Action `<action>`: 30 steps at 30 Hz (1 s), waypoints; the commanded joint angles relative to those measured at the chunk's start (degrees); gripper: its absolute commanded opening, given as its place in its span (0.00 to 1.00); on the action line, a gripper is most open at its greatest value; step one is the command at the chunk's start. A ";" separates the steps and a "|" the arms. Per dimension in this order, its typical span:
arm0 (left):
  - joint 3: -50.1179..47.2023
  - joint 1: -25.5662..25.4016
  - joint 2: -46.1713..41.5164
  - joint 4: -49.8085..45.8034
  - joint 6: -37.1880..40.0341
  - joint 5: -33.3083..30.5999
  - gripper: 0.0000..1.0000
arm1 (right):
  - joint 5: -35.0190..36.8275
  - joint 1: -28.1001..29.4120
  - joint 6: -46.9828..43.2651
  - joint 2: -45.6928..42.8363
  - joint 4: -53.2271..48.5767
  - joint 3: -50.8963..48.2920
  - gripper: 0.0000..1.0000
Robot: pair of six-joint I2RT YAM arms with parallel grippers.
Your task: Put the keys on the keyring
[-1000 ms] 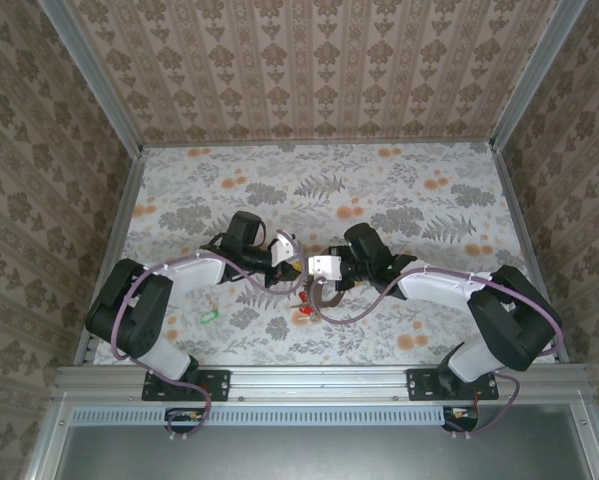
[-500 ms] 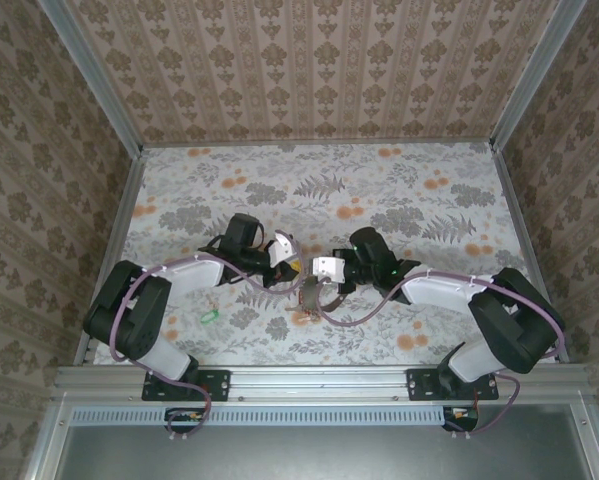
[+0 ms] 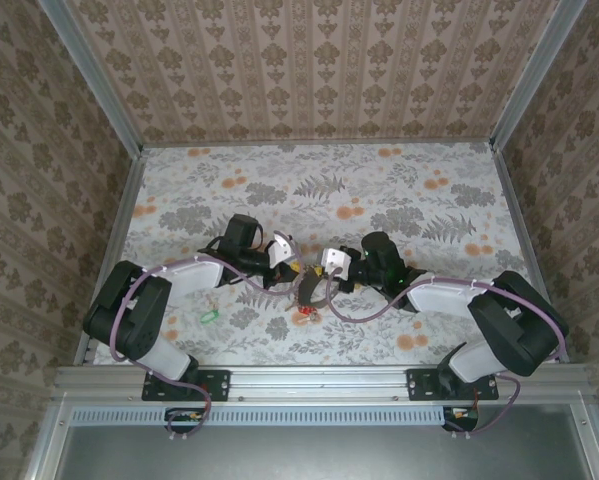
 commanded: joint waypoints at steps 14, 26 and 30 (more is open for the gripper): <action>3.60 6.04 -8.66 -11.06 13.47 12.12 0.37 | -3.46 -0.06 2.86 -0.64 1.12 0.92 0.00; 8.52 0.22 -1.99 -17.31 19.96 7.93 0.38 | -0.13 -0.12 11.79 -0.31 11.08 -0.99 0.00; 7.30 -0.39 -2.96 -17.52 21.57 7.55 0.34 | 2.15 -0.13 14.25 -0.23 13.01 -1.43 0.00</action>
